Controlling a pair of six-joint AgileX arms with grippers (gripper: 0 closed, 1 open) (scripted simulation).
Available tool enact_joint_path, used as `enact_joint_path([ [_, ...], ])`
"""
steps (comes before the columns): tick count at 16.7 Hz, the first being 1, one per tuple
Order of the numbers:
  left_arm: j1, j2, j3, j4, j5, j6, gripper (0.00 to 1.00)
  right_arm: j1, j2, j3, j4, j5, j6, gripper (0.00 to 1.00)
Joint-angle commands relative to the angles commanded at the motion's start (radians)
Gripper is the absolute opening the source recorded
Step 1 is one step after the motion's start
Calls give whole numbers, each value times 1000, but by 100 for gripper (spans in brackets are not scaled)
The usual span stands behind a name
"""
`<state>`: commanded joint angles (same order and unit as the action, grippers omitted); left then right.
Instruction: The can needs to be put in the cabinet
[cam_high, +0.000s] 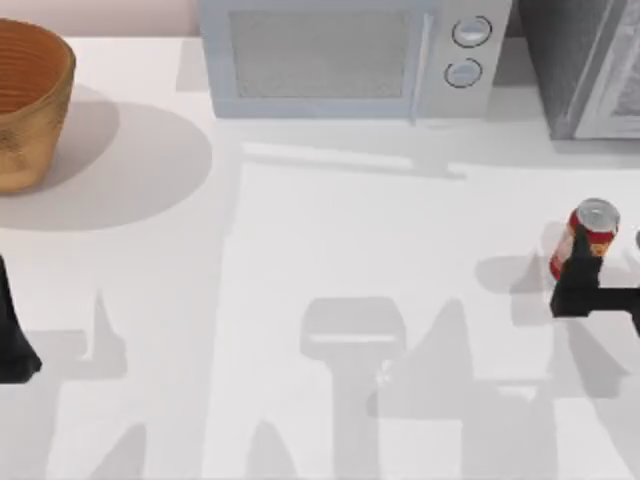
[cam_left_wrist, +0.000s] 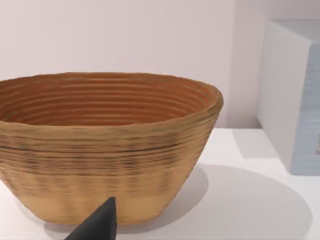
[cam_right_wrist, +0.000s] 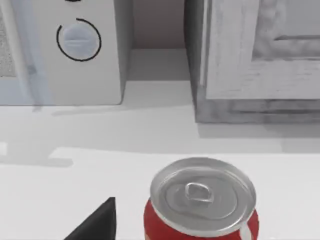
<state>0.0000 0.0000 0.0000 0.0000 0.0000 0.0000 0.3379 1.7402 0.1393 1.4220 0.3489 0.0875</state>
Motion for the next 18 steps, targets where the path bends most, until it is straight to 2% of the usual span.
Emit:
enact_joint_path([
  [4,0,0,0,0,0,0,100,53,299,27,239,60,13,100],
  [7,0,0,0,0,0,0,100,75,419,40,338,86,17,100],
  [13,0,0,0,0,0,0,100,73,506,39,336,90,18,100],
  [18,0,0,0,0,0,0,100,68,478,86,349,81,18,100],
])
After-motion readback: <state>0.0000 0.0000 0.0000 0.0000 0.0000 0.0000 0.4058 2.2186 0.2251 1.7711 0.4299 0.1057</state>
